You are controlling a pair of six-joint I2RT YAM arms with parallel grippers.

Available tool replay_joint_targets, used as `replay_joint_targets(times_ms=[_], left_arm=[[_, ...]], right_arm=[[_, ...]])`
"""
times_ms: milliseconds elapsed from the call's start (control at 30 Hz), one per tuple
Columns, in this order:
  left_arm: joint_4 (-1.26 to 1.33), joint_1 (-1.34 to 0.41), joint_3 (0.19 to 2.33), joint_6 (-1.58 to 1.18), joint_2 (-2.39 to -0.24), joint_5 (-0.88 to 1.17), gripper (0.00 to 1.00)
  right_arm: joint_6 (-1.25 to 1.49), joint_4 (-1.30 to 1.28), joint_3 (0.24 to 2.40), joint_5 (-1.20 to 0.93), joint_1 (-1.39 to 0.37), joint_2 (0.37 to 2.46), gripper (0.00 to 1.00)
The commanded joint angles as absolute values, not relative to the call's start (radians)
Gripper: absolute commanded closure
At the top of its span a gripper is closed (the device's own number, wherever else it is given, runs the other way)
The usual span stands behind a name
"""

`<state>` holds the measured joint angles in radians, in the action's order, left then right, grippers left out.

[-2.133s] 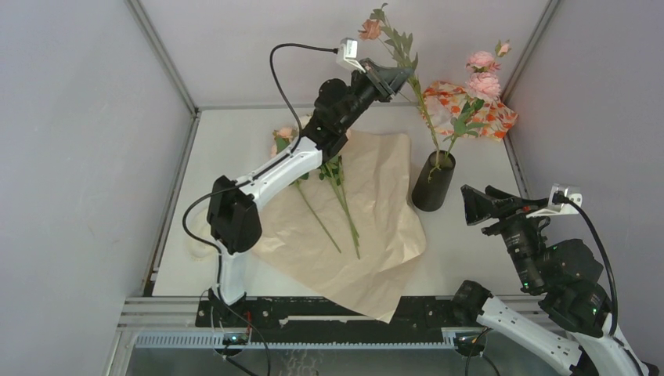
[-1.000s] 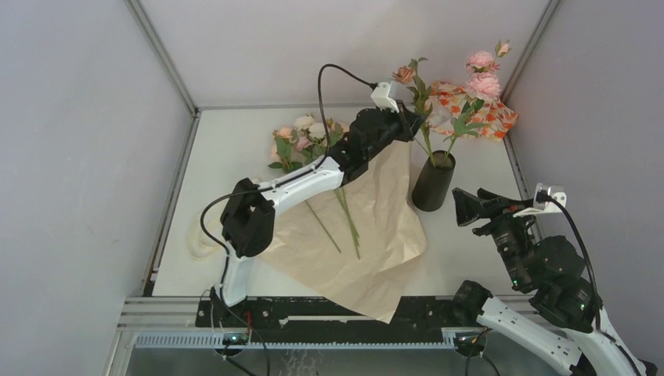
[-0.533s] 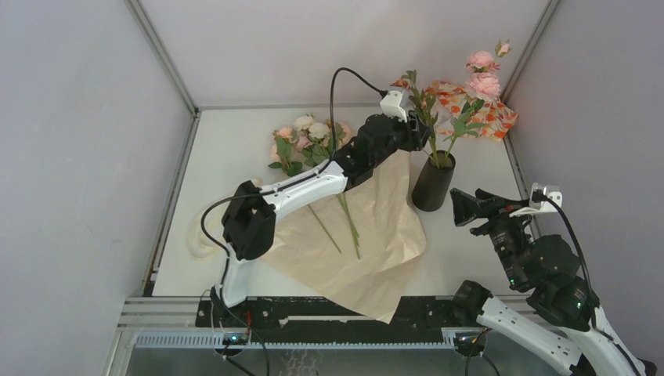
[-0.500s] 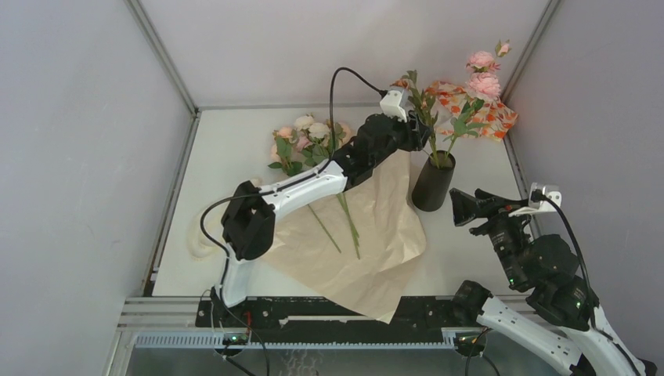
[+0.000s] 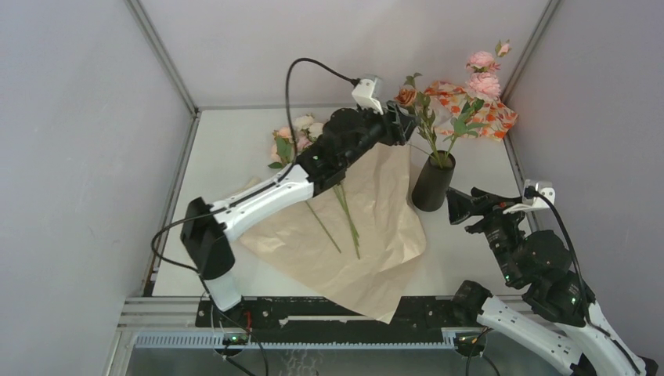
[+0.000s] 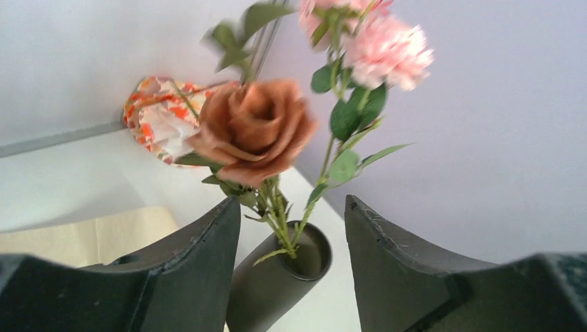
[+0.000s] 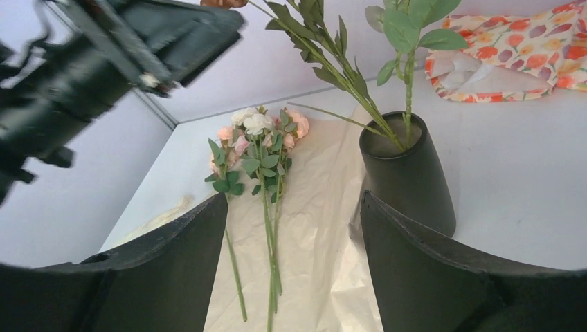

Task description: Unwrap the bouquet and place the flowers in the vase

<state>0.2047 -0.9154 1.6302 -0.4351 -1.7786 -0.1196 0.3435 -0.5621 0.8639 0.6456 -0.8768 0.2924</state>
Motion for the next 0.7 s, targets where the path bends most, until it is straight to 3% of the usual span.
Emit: replay_joint_targets(times_ms=[0,167,300,500,667], left_arm=[[0.214,-0.916,1.600,-0.428,-1.597,-0.118,0.38],[0.046,-0.881,1.566,-0.517,-1.491,-0.261,0.29],[-0.076,-0.775,1.476,-0.646,-1.475,-0.244,0.29],[-0.318,-0.617,1.391,-0.883,-1.523,-0.228,0.48],[-0.521,-0.516,1.369,-0.968,-1.611,-0.270,0.46]], right_arm=[[0.352,-0.518,0.862,0.634,-0.883,0.311,0.21],[0.359,-0.520,0.861,0.629,-0.883,0.310,0.21],[0.358,-0.496,0.850,0.615,-0.883,0.318,0.21],[0.369,-0.479,0.849,0.592,-0.883,0.350,0.21],[0.373,-0.480,0.849,0.591,-0.882,0.363,0.21]])
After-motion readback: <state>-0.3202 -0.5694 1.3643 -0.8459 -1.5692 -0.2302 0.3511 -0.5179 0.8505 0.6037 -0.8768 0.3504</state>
